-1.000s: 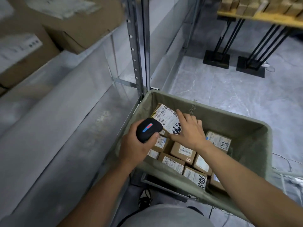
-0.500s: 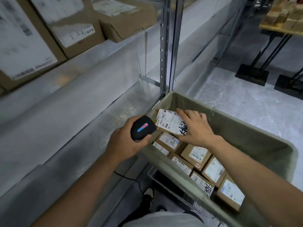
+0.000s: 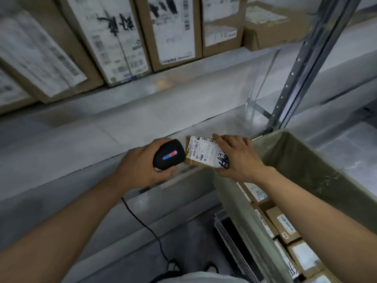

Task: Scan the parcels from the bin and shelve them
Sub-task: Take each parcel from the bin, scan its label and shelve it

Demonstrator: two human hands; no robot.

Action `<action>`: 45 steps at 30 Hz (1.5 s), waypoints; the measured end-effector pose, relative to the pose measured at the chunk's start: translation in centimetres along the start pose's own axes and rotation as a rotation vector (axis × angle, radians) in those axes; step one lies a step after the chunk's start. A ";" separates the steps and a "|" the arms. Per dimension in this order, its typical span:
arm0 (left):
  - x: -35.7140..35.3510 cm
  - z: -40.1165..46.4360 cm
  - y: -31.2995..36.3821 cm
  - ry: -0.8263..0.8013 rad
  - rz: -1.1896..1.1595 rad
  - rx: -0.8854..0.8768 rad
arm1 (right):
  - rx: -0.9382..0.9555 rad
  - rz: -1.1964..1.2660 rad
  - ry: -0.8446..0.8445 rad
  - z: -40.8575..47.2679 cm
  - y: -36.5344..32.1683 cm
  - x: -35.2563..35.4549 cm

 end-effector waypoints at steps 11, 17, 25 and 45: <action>7.4 -11.1 -3.6 0.000 0.151 0.002 | 0.319 -0.002 -0.077 2.5 -12.5 -0.8; 10.6 -16.1 -4.6 -0.047 0.233 -0.006 | 0.442 -0.008 -0.086 2.0 -18.5 -1.5; 13.2 -21.9 -5.3 -0.066 0.255 -0.002 | 0.519 -0.007 -0.141 0.6 -24.2 -2.5; 20.0 -41.9 -8.5 0.224 0.259 0.341 | 0.675 0.085 -0.217 -2.7 -42.6 -5.3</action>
Point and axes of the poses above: each hand's wrist, its own z-axis towards the middle knuckle, its own x-axis out of the back of the hand, y = z × x, the point moved 5 cm from there along z, towards the middle knuckle, and after that the axes turned 8 degrees about -x, right-handed, at the moved point
